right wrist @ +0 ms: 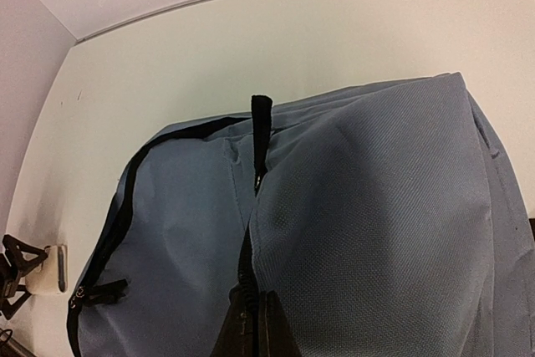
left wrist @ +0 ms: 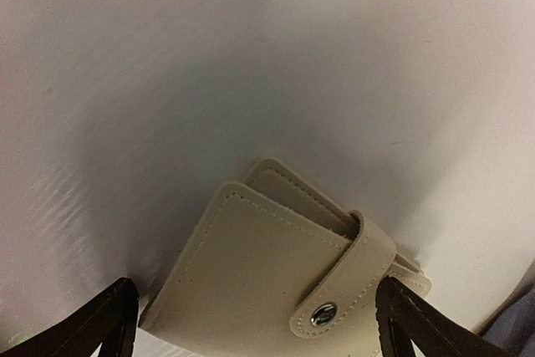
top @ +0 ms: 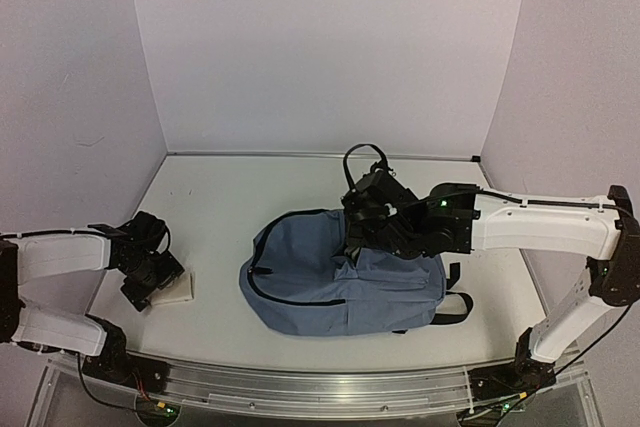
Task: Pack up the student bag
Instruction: Adjust the personal item at the center of the board.
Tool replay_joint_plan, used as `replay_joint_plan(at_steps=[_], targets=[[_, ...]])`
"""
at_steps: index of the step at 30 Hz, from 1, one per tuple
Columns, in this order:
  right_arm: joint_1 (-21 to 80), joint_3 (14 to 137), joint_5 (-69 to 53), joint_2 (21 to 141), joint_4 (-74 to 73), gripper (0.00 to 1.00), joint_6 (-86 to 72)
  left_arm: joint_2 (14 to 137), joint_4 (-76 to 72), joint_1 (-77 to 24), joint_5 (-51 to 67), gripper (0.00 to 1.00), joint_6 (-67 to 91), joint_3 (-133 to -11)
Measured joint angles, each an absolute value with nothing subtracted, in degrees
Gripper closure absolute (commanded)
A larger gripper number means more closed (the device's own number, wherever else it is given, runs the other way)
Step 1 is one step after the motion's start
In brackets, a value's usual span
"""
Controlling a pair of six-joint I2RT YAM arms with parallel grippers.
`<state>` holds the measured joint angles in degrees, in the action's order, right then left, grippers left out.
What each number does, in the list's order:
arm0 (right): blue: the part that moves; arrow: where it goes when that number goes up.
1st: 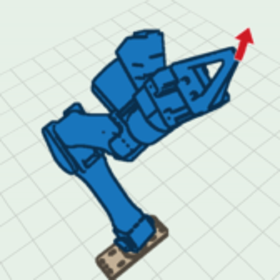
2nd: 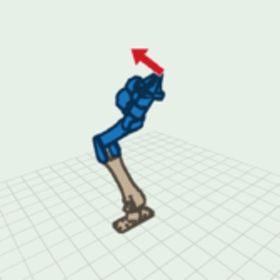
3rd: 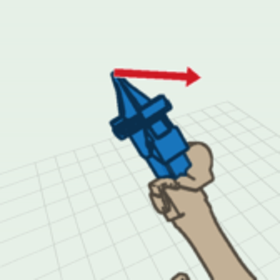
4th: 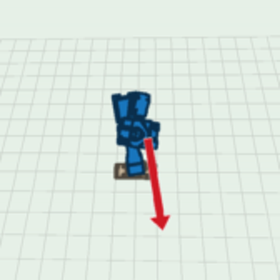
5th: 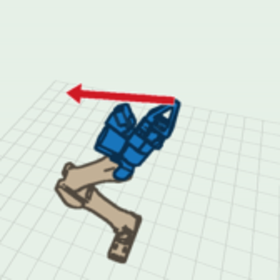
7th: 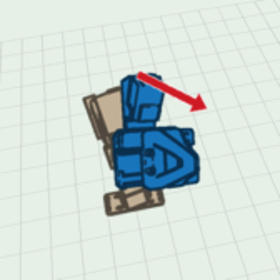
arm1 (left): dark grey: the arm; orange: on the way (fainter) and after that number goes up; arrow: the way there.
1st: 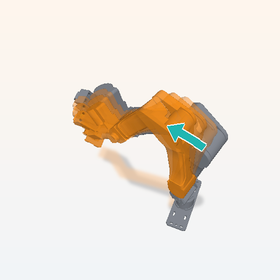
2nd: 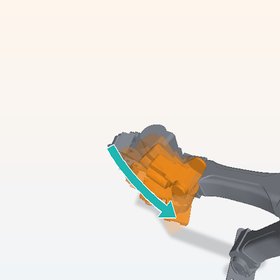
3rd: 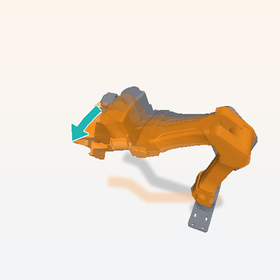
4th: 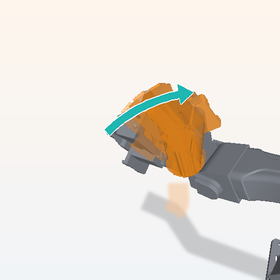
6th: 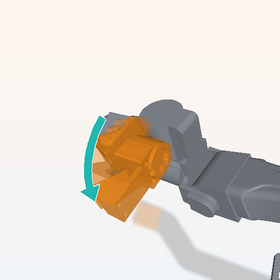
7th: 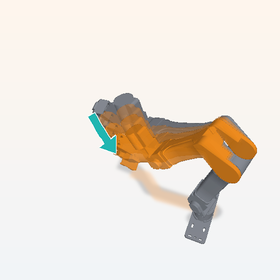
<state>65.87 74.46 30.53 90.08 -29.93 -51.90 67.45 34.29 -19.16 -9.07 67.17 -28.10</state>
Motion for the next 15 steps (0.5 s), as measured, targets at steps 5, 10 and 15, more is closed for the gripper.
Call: replay_joint_plan(at_steps=[5,10,15], targets=[[65.87,74.46,30.54,90.08,-29.91,1.00,-51.90,70.34,26.68,-19.25,-3.44,0.03,62.21,-29.71],[65.87,74.45,30.50,90.08,-29.89,1.00,-51.88,72.61,21.12,-19.97,2.15,0.01,57.62,-32.94],[65.87,74.46,30.39,90.08,-29.87,1.00,-51.70,70.83,21.89,-20.10,1.80,0.02,53.14,-36.18]])
